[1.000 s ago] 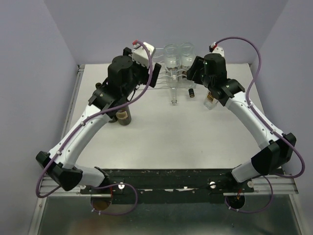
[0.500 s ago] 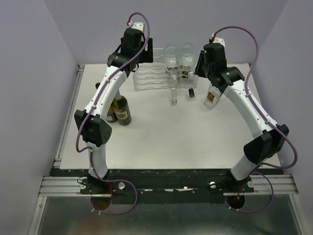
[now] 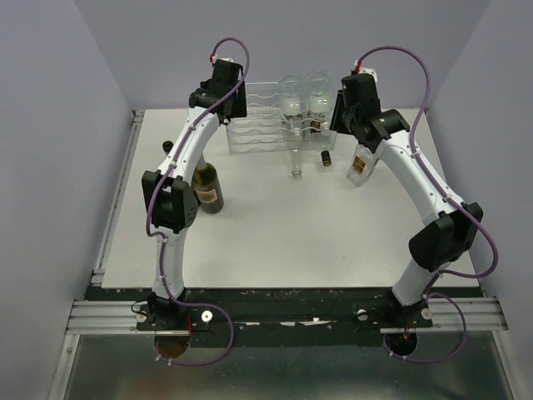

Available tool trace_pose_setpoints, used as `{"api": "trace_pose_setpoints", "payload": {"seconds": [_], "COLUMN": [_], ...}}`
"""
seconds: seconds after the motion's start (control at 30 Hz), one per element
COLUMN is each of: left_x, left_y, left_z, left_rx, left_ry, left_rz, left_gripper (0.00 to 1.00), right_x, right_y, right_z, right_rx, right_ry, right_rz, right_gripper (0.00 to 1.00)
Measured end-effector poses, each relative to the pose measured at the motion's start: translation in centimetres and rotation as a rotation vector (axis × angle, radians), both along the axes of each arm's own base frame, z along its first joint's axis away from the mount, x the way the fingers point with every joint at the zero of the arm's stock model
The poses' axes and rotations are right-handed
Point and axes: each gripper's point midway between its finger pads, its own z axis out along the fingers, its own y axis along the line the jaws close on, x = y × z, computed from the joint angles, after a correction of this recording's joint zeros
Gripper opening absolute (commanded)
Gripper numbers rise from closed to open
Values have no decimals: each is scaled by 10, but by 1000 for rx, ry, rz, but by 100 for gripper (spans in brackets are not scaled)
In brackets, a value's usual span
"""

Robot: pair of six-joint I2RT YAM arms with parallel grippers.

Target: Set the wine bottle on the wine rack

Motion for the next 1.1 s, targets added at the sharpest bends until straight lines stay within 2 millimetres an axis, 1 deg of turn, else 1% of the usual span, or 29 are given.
{"api": "trace_pose_setpoints", "payload": {"seconds": [0.07,0.13,0.37,0.43,0.57,0.77,1.03,1.1], "left_x": [2,4,10,11,11,14,15,15], "left_y": [-2,-3,-1,0,2,5,12,10], "left_z": [-9,-19,-53,-56,-55,-62,-74,-74], "left_rx": [4,4,36,44,47,36,12,-4], "left_ry": [16,31,84,87,84,97,128,131], "left_rz": [1,5,28,34,38,34,29,20], "left_gripper": [72,69,64,61,52,45,22,11], "right_x": [0,2,4,3,2,0,0,0], "right_y": [1,2,6,7,7,7,8,8], "right_z": [0,-2,-14,-16,-16,-18,-22,-23], "right_rx": [1,4,5,5,6,11,15,17], "right_ry": [3,7,42,48,56,66,80,84], "right_rz": [2,4,14,16,20,17,12,10], "right_gripper": [44,44,44,44,44,44,44,44]}}
